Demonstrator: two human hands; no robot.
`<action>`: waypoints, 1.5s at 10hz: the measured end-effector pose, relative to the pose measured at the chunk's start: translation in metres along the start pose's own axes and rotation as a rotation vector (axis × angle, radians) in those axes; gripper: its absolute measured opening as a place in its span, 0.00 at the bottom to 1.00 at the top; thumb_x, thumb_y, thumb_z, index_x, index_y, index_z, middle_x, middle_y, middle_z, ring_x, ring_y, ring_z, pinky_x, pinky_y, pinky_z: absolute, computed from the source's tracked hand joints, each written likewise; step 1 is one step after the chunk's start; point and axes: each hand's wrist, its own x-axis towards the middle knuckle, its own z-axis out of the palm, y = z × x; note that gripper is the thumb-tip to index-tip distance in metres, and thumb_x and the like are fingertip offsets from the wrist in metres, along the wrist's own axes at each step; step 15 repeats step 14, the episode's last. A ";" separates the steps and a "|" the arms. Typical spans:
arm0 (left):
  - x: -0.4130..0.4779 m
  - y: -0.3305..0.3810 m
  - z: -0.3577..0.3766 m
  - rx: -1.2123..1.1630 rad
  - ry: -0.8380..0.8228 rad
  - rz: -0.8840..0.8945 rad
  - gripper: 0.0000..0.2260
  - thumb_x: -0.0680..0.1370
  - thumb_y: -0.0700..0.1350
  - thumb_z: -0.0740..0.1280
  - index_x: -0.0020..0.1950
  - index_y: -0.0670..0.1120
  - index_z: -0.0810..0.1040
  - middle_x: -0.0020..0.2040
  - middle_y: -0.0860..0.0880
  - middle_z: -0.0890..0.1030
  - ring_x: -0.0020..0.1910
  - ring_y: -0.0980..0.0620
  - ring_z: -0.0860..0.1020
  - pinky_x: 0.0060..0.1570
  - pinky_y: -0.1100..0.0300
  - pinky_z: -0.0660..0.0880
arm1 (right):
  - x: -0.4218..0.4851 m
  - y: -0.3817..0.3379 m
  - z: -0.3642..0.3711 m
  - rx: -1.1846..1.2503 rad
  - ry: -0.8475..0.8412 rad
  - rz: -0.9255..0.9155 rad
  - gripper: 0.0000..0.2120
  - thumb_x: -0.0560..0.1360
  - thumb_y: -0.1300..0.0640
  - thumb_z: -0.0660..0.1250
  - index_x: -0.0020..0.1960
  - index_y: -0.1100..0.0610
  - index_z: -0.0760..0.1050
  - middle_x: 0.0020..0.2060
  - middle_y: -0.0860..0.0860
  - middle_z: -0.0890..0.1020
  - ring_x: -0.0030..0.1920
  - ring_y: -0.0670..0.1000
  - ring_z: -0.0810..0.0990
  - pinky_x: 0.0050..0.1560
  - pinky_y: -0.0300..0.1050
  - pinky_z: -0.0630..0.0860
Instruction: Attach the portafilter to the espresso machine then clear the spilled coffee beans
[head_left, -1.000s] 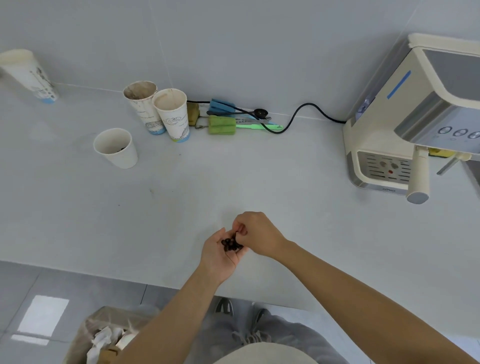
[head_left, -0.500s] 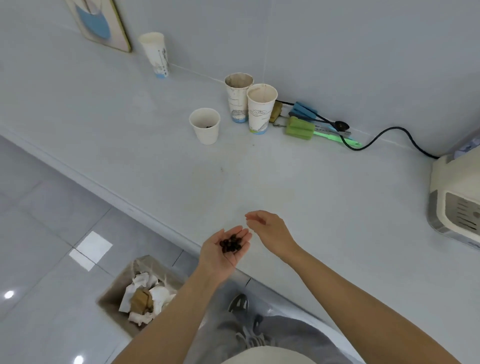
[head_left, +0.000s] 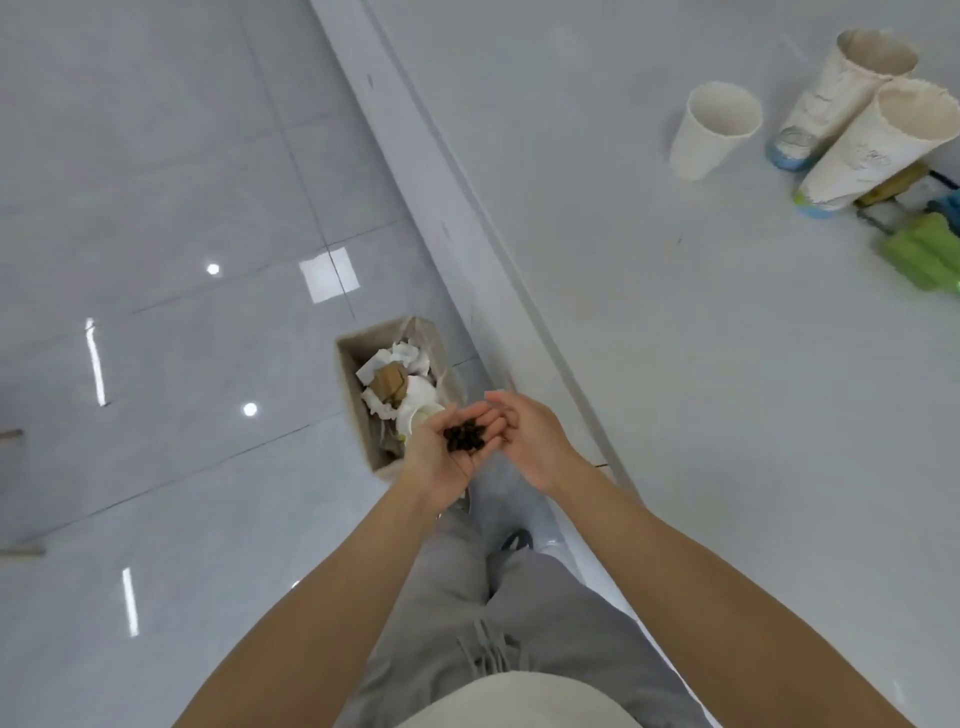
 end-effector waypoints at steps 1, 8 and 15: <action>0.006 0.011 -0.025 -0.026 0.051 0.048 0.18 0.81 0.43 0.50 0.47 0.35 0.76 0.44 0.39 0.79 0.42 0.45 0.78 0.36 0.60 0.80 | 0.021 0.018 0.023 0.011 0.005 0.057 0.10 0.77 0.59 0.60 0.42 0.63 0.76 0.25 0.51 0.70 0.24 0.45 0.68 0.29 0.36 0.68; 0.217 -0.007 -0.153 -0.172 0.346 -0.036 0.10 0.77 0.34 0.58 0.41 0.37 0.77 0.38 0.42 0.79 0.41 0.48 0.78 0.51 0.59 0.76 | 0.237 0.144 0.031 0.017 0.219 0.246 0.15 0.76 0.62 0.61 0.30 0.58 0.72 0.29 0.52 0.73 0.35 0.48 0.73 0.44 0.41 0.72; 0.255 0.003 -0.162 -0.282 0.395 -0.090 0.26 0.81 0.49 0.50 0.75 0.35 0.52 0.75 0.36 0.58 0.73 0.41 0.60 0.73 0.51 0.59 | 0.281 0.151 0.039 0.155 0.185 0.414 0.22 0.81 0.52 0.53 0.69 0.64 0.63 0.68 0.60 0.69 0.65 0.54 0.71 0.56 0.41 0.66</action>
